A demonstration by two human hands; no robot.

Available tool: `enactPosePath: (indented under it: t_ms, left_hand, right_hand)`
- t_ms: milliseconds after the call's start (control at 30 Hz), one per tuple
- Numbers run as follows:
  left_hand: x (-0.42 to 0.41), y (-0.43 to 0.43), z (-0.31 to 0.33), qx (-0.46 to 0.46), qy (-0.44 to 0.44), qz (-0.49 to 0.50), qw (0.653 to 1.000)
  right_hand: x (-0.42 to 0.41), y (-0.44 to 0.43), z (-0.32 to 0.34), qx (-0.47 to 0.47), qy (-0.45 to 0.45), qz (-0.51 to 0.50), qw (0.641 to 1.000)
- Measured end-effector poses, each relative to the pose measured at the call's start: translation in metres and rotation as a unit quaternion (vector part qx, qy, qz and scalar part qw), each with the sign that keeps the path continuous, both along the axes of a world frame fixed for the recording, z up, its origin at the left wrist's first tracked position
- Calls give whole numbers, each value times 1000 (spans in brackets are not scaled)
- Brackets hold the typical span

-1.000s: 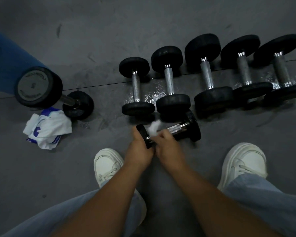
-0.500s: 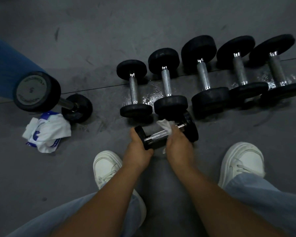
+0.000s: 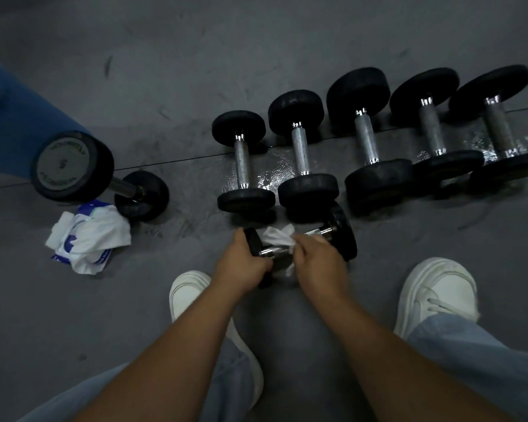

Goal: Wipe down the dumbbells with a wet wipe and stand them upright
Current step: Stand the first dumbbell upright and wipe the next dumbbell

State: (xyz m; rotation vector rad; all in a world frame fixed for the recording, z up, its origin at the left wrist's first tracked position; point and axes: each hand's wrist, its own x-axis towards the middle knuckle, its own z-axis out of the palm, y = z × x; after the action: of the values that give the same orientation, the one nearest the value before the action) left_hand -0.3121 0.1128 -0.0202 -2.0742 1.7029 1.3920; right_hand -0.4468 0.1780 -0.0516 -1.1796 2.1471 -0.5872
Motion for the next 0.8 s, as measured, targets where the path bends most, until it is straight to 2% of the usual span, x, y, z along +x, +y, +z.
enactPosePath:
  t_ms: [100, 167, 233, 300, 333, 467, 500, 633, 667, 733, 767, 800]
  left_hand:
    - [4, -1, 8, 32, -26, -12, 999]
    - [2, 17, 8, -29, -66, -5, 997]
    - [-5, 38, 11, -77, -49, 15, 996]
    - [-7, 47, 6, -80, 12, 22, 997]
    - [-5, 46, 3, -76, 23, 18, 997]
    - [0, 37, -1, -67, -15, -20, 997]
    - [0, 36, -1, -65, -15, -23, 998]
    - [0, 34, 2, -55, 2, -35, 998]
    - [0, 32, 2, -51, 7, -37, 998]
    - [2, 29, -2, -48, 7, -35, 998]
    - [2, 27, -3, -47, 4, -32, 998]
    - [2, 26, -3, -45, 4, -29, 999]
  right_hand:
    - [-9, 13, 2, 22, 27, -73, 997]
    - [-1, 18, 0, 41, 5, -82, 996]
    - [13, 17, -2, 29, -28, -16, 999]
    - [24, 13, 0, 17, -75, 91, 993]
    - [23, 9, 3, 19, -68, 107, 992]
    - [-6, 1, -1, 22, 22, -75, 997]
    - [-5, 0, 1, 34, 21, -61, 997]
    - [25, -5, 10, 20, -66, 139, 988]
    - [21, -9, 11, 17, -53, 123, 991]
    - [4, -9, 4, 19, -17, -20, 999]
    - [0, -5, 1, 29, -7, -60, 998]
    - [1, -2, 1, 49, -7, -43, 998]
